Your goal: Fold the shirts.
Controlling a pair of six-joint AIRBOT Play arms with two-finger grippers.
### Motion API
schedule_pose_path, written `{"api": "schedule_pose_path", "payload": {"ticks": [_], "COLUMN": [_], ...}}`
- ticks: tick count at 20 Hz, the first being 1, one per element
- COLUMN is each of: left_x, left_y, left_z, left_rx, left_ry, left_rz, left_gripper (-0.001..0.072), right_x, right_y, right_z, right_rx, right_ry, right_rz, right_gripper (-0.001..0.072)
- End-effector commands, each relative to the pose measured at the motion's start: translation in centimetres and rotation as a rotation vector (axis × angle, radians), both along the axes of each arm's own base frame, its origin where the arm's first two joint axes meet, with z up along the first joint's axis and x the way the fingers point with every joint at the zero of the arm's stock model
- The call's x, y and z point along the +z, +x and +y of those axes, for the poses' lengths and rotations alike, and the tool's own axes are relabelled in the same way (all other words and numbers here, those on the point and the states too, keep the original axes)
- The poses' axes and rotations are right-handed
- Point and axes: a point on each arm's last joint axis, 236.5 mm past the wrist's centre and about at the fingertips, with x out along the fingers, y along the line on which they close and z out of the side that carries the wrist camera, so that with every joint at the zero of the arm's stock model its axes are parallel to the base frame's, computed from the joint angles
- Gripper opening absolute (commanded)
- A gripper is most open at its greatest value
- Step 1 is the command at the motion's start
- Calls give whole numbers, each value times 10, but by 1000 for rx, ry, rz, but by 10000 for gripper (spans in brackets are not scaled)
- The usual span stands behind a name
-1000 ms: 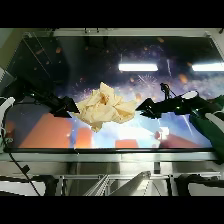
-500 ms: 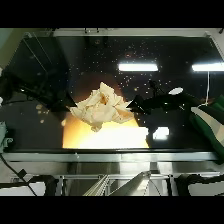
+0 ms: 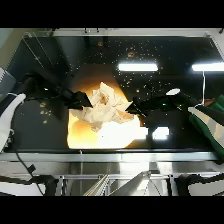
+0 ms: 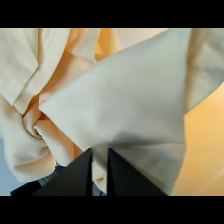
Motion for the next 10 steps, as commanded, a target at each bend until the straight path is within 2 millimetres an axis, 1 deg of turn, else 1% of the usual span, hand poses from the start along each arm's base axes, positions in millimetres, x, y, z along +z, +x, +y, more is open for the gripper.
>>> {"api": "schedule_pose_path", "payload": {"ticks": [1,3,4,5,6,7,8,9,10], "left_x": [-5,12,25,37,46,51,50,45,38], "left_y": [3,15,20,24,27,27,26,22,16], "left_z": [-19,-21,-18,-15,-10,-5,-1,1,2], "left_rx": [-77,-79,-81,-78,-66,-54,-45,-38,-44], "left_ry": [-8,-14,-21,-23,-25,-25,-24,-22,-22], "left_rz": [4,-46,-74,-102,-127,-134,-129,-113,-94], "left_gripper": [1,14,15,15,15,15,16,16,16], "right_x": [4,12,20,28,32,32,25,13,-1], "right_y": [-6,1,7,13,17,21,21,19,12], "right_z": [3,4,3,-2,-11,-25,-40,-57,-72], "right_rx": [37,22,11,2,-8,-19,-45,-65,-77], "right_ry": [17,50,72,76,68,40,1,-51,-109], "right_rz": [-5,-37,-70,-102,-122,-131,-93,-42,16], "right_gripper": [18,17,17,17,27,235,517,633,632]}}
